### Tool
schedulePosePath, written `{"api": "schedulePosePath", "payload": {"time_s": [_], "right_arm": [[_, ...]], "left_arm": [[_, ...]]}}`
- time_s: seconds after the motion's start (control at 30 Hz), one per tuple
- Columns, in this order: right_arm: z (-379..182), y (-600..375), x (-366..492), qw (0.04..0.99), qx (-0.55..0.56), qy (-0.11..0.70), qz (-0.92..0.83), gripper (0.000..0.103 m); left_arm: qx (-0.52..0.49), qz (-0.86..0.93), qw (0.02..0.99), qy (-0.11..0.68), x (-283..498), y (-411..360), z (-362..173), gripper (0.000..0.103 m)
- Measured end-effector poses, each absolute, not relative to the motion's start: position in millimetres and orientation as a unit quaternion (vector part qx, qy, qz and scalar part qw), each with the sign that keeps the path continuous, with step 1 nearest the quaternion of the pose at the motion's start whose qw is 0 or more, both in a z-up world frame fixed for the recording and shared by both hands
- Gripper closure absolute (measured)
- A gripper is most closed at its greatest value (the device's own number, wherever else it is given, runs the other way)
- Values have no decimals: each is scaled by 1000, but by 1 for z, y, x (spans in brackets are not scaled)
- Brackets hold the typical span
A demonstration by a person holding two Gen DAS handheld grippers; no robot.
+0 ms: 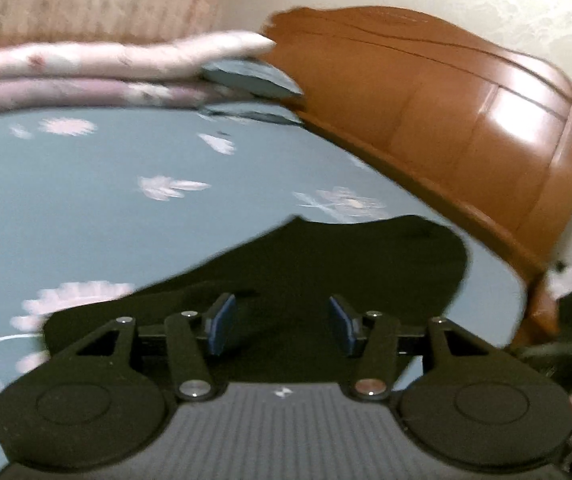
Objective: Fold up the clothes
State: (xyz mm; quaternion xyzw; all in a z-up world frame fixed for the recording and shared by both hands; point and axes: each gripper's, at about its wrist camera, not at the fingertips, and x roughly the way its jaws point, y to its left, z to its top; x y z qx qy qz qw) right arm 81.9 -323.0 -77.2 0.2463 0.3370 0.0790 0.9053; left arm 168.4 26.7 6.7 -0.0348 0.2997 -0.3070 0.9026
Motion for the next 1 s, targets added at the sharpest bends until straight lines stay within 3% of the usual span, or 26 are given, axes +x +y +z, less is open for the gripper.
{"api": "schedulePosePath", "payload": {"time_s": [0.23, 0.33, 1.0], "right_arm": [[-67, -315, 102, 905, 233, 333, 123, 13], [-65, -308, 113, 906, 220, 336, 132, 13], [-49, -290, 140, 896, 249, 318, 182, 13]], "left_arm": [[50, -181, 932, 309, 119, 81, -10, 51], [68, -177, 926, 326, 102, 83, -22, 44], [151, -199, 911, 329, 76, 48, -62, 40]]}}
